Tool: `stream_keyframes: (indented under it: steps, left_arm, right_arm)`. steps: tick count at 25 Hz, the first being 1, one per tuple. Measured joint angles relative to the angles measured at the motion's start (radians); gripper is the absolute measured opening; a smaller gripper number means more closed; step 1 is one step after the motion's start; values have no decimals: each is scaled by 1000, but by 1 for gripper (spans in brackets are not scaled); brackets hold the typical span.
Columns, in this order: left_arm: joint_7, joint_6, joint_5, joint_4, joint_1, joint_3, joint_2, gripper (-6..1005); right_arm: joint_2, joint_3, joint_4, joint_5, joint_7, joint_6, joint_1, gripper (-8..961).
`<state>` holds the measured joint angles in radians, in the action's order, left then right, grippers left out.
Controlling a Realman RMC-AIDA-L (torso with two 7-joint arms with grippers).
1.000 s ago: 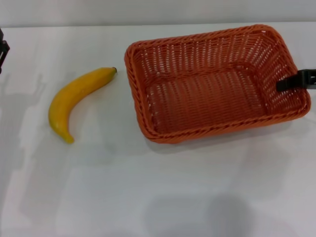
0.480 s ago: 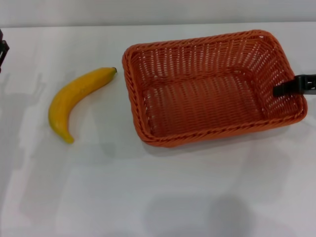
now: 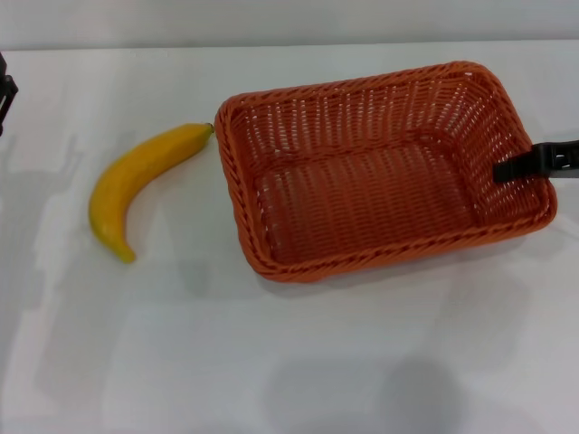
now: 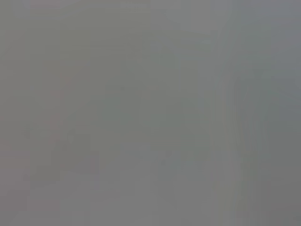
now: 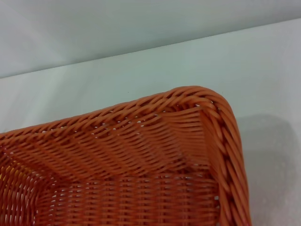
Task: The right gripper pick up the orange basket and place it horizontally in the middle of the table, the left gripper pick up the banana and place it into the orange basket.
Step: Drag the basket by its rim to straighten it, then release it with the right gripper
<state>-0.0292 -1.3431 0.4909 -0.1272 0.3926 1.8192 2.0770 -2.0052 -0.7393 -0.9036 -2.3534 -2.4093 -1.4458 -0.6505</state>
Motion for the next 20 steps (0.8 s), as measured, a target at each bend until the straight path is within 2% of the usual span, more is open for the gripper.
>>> stream_keyframes:
  steps: [20]
  left_arm:
    - [0,1,0,2,0,0,0,820]
  right_arm:
    - [3,3,7,54,4,-23,8,165]
